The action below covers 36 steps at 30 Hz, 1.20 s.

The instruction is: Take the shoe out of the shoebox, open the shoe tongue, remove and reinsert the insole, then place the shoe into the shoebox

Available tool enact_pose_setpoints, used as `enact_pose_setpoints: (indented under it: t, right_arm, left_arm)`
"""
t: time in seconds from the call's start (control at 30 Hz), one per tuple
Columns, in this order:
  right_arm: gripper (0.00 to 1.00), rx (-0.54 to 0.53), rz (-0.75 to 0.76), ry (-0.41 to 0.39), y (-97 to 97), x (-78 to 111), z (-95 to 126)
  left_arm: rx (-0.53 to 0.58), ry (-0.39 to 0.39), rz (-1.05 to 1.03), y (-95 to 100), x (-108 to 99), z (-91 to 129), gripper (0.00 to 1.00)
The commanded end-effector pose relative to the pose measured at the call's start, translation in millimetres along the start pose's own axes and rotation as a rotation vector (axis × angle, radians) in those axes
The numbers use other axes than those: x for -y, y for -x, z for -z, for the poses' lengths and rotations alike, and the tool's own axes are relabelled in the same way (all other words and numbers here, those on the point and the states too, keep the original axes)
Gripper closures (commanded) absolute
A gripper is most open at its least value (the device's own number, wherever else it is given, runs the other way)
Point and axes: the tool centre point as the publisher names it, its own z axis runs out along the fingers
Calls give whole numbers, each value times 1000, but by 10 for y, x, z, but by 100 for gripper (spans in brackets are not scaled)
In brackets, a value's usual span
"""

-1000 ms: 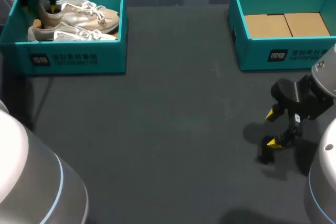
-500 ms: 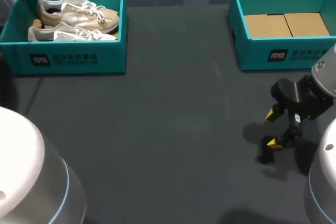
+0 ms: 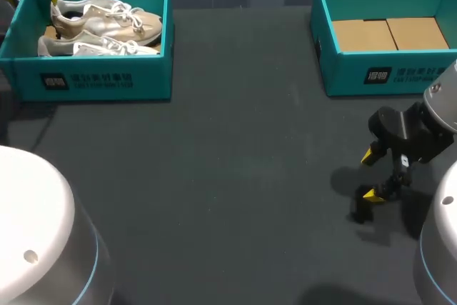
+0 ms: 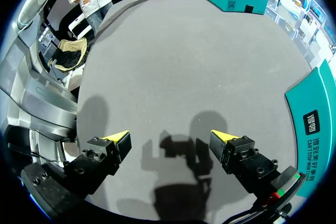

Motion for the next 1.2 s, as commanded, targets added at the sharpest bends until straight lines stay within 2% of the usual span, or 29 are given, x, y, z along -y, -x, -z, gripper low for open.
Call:
enact_pose_setpoints:
  t: [0.03,0.2,0.47,0.7,0.77,0.8,0.83,0.93,1.2]
  right_arm:
    - [0,2,0,-1,-7,0,-6]
    - [0,2,0,-1,-7,0,-6]
    - [0,2,0,-1,-7,0,-6]
    - [0,2,0,-1,-7,0,-6]
    - [0,2,0,-1,-7,0,-6]
    - [0,2,0,-1,-7,0,-6]
    - [0,2,0,-1,-7,0,-6]
    - [0,2,0,-1,-7,0,-6]
    - [0,2,0,-1,-7,0,-6]
  left_arm:
    - [-2,108,-1,0,230,2,0]
    - [0,99,19,-39,395,-36,0]
    - [-5,111,16,-82,575,-229,0]
    - [-2,119,18,-55,581,-403,0]
    - [-1,122,23,-51,544,-451,9]
    - [-3,121,23,-51,527,-474,19]
    - [-2,118,24,-53,508,-492,22]
    - [-4,107,24,-57,460,-554,14]
    - [-5,85,3,-64,416,-717,11]
